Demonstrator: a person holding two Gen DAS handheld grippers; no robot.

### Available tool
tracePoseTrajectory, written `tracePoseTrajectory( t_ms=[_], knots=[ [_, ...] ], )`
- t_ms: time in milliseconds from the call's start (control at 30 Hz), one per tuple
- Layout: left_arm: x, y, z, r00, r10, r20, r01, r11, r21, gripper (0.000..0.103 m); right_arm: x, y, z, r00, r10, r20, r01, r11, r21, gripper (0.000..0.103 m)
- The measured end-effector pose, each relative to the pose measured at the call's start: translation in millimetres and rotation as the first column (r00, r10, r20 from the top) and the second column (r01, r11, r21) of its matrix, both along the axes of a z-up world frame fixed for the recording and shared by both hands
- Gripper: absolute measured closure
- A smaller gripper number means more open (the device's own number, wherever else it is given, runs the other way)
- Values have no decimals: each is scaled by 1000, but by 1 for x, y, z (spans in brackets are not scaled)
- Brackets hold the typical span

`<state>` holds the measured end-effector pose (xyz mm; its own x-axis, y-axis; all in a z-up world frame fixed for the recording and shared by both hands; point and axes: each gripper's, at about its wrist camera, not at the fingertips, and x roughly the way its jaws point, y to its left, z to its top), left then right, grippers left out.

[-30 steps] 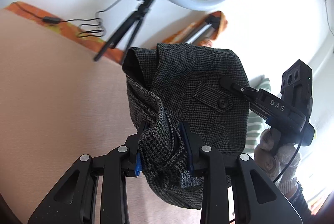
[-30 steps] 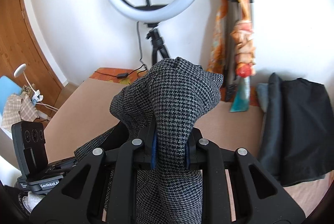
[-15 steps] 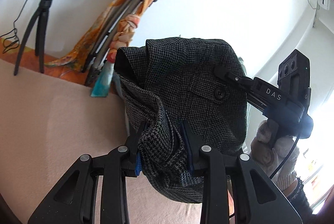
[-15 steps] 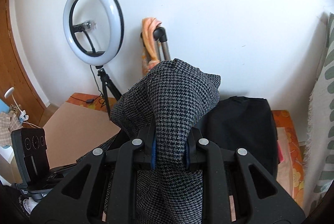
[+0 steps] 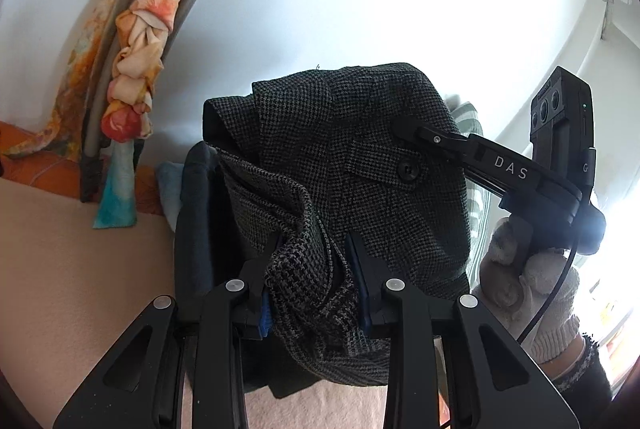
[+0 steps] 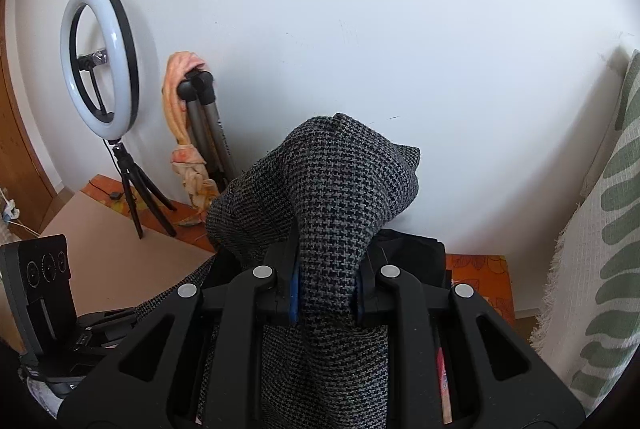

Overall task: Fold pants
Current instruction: 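Lift the folded shorts with both grippers and carry them toward the clothes stack, then lower the shorts onto the stack of trousers and open both grippers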

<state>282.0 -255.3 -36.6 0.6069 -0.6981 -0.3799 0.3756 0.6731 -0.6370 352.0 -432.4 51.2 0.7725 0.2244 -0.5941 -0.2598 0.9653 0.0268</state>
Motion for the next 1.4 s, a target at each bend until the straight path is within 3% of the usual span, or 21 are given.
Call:
tracePoseTrajectory(
  t_ms=[267,433,533,600,633,867,1067,1233,1400],
  knots=[
    [14,-24,-37,999,17,-29,-16,999,46,74,43,-23,-40,998,29,-62,-30,1000,-9,83],
    [15,-22,-46,1000,11,-15,-10,994,112,74,64,-50,-75,990,-29,-139,43,995,94,80],
    [14,-17,-49,999,2,-44,3,993,121,71,76,-71,-89,975,-99,-199,125,985,122,67],
    [14,-12,-53,997,7,-75,2,994,110,69,80,-78,-94,964,-151,-221,177,979,102,48],
    [11,-4,-55,997,13,-82,-4,994,107,65,81,-79,-95,959,-180,-220,201,977,76,46],
    [7,7,-66,987,51,-153,-33,992,121,53,53,-73,-82,954,-265,-139,261,964,-46,38],
    [-7,22,-57,990,70,-123,-49,986,160,53,8,-65,-86,952,-288,-108,272,952,-142,38],
    [-13,26,-47,993,72,-93,-54,981,185,53,-22,-71,-109,940,-323,-112,301,936,-180,38],
    [-20,22,-35,998,31,-55,-18,975,222,53,-24,-86,-125,921,-358,-151,344,932,-114,38]
  ],
)
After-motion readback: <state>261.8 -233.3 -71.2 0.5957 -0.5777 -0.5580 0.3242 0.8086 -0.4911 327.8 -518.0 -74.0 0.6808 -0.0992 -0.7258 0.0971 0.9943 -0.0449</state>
